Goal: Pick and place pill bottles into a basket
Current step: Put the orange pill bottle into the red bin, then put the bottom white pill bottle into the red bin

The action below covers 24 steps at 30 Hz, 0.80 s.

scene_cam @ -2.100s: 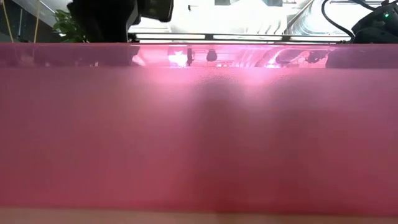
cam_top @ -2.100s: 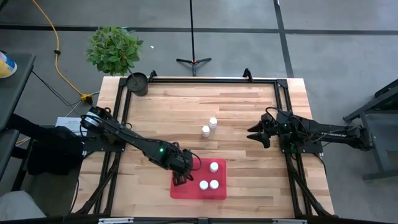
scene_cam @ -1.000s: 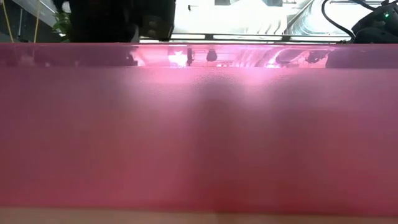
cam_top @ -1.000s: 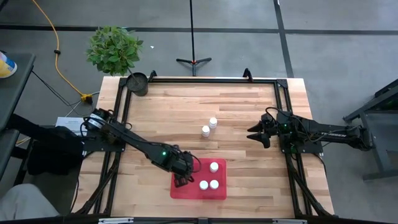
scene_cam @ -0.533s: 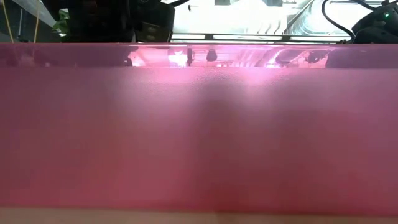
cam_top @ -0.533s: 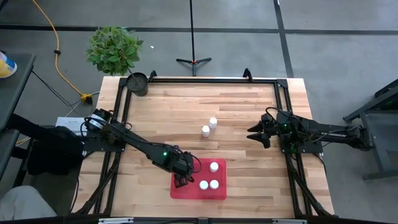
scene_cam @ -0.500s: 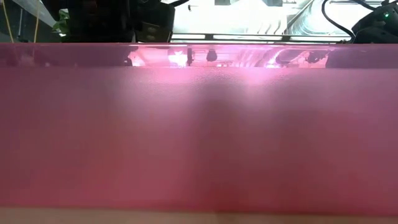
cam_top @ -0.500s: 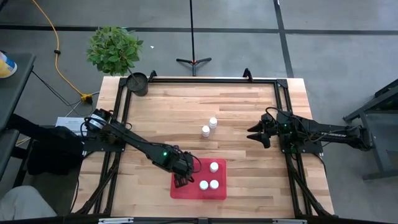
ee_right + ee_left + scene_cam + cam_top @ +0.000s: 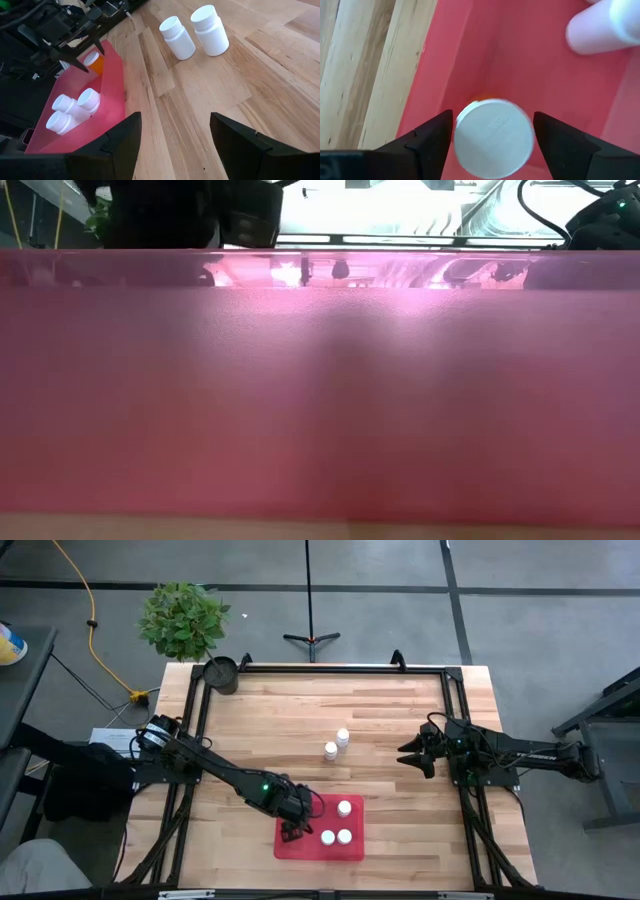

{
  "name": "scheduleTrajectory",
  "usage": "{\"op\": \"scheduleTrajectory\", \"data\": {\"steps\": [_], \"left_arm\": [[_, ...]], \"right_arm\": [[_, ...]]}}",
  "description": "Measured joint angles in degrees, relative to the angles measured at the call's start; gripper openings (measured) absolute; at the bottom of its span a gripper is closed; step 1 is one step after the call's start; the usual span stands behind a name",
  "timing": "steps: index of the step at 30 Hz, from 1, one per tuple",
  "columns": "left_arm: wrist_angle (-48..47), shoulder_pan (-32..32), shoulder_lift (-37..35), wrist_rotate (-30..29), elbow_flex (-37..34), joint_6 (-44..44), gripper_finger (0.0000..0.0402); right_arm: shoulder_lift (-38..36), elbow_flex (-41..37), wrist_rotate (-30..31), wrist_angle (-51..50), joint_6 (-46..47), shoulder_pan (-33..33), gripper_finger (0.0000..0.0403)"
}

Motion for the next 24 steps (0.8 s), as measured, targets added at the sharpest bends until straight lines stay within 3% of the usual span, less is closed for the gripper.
{"op": "scheduleTrajectory", "data": {"steps": [24], "left_arm": [[-11.28, 0.04, 0.00, -2.08, 11.08, 1.71, 0.0293]], "right_arm": [[0.00, 0.00, 0.02, 0.03, -0.54, 0.00, 0.0226]]}}
